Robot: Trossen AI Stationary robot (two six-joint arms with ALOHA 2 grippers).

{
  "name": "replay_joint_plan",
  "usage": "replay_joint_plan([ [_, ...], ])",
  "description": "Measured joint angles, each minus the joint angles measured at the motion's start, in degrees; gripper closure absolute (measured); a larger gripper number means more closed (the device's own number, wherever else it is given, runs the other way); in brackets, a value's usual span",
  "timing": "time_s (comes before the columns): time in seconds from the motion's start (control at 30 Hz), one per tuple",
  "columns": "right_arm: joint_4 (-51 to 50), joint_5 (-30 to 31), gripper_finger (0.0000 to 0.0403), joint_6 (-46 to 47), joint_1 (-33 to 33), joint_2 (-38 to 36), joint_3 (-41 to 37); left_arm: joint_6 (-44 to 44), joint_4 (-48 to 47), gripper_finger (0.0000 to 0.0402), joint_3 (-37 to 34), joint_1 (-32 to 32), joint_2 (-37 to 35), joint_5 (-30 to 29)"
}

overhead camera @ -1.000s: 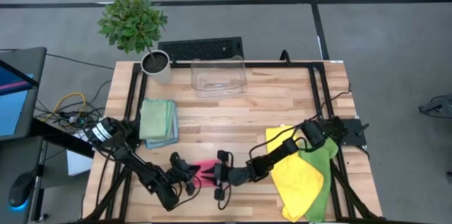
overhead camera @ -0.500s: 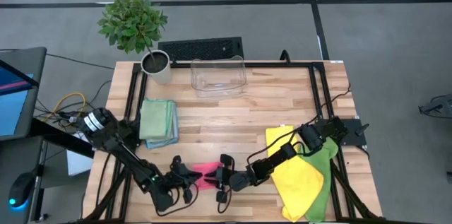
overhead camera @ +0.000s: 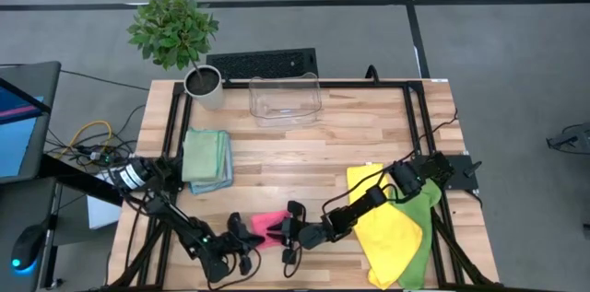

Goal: Fold microfiber towels
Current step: Fold the pink microfiber cloth, then stack the folded pink microfiber cloth on top of the folded light green microfiber cloth

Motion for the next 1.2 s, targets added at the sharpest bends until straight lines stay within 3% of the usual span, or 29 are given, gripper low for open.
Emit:
replay_joint_plan([
  [0.13,0.0,0.0,0.0305,-0.3,0.0,-0.5,0.0,-1.8,-7.5,0.0399,2.6,0.5,-1.9,3.5],
  [0.33,-3.2,2.1,0.0305,-7.1,0.8,-4.6,-0.5,2.7,-22.1,0.0399,3.6,3.5,-9.9,15.0],
  [0.47,-6.5,3.3,0.0305,-8.9,1.2,-9.8,-0.3,2.0,-25.6,0.0399,3.6,5.6,-15.7,16.0],
  [0.63,-19.1,4.0,0.0305,-4.7,1.8,-16.6,-0.3,-8.1,-31.7,0.0401,3.6,7.2,-25.4,16.1],
  [0.8,-36.7,2.9,0.0282,4.3,1.8,-23.8,-0.2,-12.6,-32.1,0.0396,3.6,8.6,-30.7,24.9],
  [0.9,-44.2,0.4,0.0252,10.0,1.8,-26.2,-0.3,-17.4,-32.4,0.0372,3.6,10.0,-30.7,29.1],
  [1.03,-49.3,-1.7,0.0211,14.5,2.1,-27.2,-0.2,-24.0,-35.1,0.0311,3.0,11.8,-30.2,35.2],
  [1.2,-50.9,-1.3,0.0187,16.6,2.6,-26.9,-0.2,-36.0,-40.3,0.0226,2.1,13.2,-29.9,36.6],
])
